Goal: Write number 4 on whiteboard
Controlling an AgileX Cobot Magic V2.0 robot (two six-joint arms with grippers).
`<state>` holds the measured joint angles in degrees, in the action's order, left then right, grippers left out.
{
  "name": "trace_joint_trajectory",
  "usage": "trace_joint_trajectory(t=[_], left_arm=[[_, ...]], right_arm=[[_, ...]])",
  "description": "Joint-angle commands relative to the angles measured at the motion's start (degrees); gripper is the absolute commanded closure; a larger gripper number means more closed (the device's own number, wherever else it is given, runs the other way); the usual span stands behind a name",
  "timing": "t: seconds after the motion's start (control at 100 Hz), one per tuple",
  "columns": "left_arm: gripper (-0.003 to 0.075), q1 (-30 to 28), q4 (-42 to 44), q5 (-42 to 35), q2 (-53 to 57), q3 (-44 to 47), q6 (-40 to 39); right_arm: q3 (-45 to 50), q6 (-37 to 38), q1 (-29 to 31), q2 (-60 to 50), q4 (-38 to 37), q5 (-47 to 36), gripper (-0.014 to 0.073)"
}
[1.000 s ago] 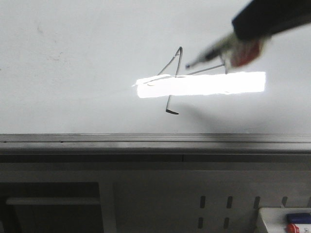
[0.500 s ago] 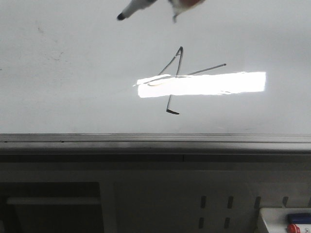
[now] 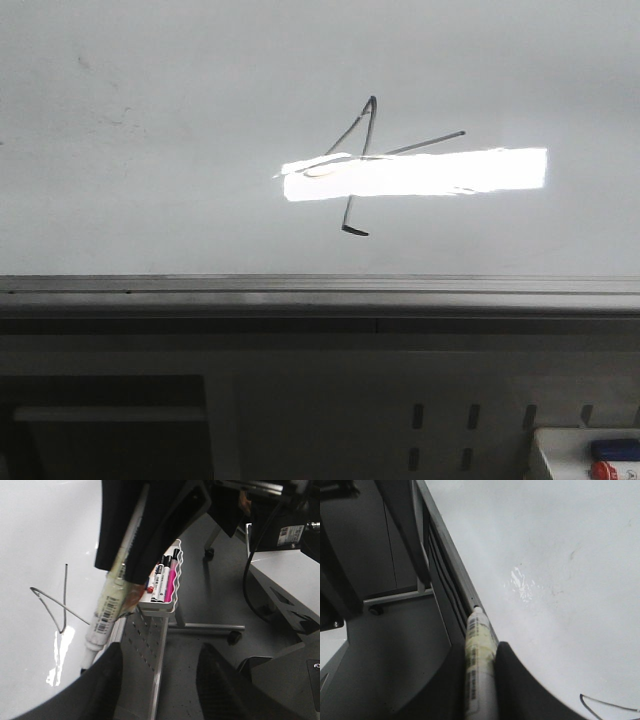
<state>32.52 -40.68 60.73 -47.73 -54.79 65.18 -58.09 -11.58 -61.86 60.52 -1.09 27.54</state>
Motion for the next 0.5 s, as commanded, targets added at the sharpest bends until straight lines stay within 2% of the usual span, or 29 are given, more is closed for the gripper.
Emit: trace_joint_trajectory(t=[0.0, 0.17, 0.49], left_arm=[[0.04, 1.6, -2.6, -4.2, -1.3, -2.2, 0.2], [0.04, 2.6, -2.8, -7.7, -3.2, -2.7, 0.2], [0.0406, 2.6, -2.8, -7.1, -6.2, -2.7, 0.2]], right_arm=[[-2.8, -2.3, -1.0, -0.4, -0.8, -4.4, 0.064], [-2.9, -2.6, -3.8, 0.0, -0.8, -3.9, 0.064], [-2.9, -2.7, -6.4, 0.2, -1.3, -4.2, 0.064]])
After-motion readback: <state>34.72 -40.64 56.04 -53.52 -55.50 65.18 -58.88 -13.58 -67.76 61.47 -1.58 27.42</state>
